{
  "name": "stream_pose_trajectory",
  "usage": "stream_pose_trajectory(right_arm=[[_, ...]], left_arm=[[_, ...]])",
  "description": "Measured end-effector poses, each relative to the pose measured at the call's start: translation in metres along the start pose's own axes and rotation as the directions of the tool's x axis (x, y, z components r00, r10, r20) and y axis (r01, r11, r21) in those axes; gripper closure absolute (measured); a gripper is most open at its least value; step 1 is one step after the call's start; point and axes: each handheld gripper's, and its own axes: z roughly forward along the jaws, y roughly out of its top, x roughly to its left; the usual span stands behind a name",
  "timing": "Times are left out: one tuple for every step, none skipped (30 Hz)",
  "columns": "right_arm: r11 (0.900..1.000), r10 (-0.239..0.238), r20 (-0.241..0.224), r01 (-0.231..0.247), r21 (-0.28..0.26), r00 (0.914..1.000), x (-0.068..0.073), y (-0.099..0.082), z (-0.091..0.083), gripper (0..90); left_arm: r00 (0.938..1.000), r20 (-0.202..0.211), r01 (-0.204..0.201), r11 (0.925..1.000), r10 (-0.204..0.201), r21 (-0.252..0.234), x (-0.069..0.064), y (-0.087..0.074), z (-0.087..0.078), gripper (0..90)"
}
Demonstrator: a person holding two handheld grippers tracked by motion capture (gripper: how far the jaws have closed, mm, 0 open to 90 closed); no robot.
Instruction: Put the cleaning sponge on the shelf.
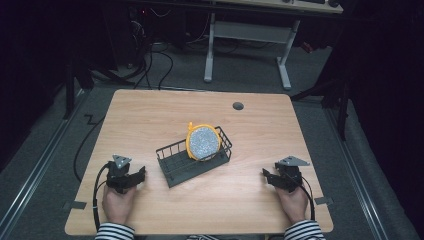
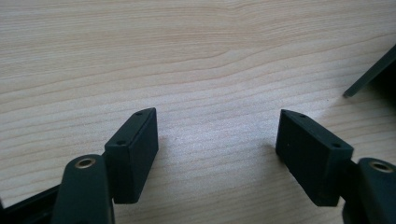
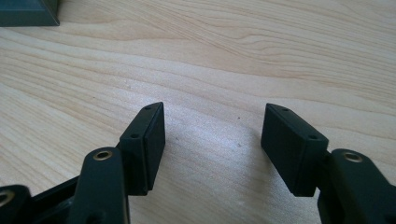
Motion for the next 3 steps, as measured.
stream_pose_trajectory(right_arm=[[1.0000,0.000,0.000,0.000,0.000,1.0000,0.0001,0.0000,0.0000,40.0],[1.0000,0.001,0.000,-0.001,0.000,1.0000,0.0001,0.0000,0.0000,39.9],[1.0000,0.001,0.001,-0.001,0.000,1.0000,0.0001,0.0000,0.0000,39.9]], left_arm=[[1.0000,0.000,0.000,1.0000,0.000,0.000,0.0000,0.0000,0.0000,30.4],[1.0000,0.000,0.000,1.0000,0.000,0.000,0.0000,0.0000,0.0000,30.4],[1.0000,0.000,0.000,1.0000,0.000,-0.001,0.0000,0.0000,0.0001,30.3]])
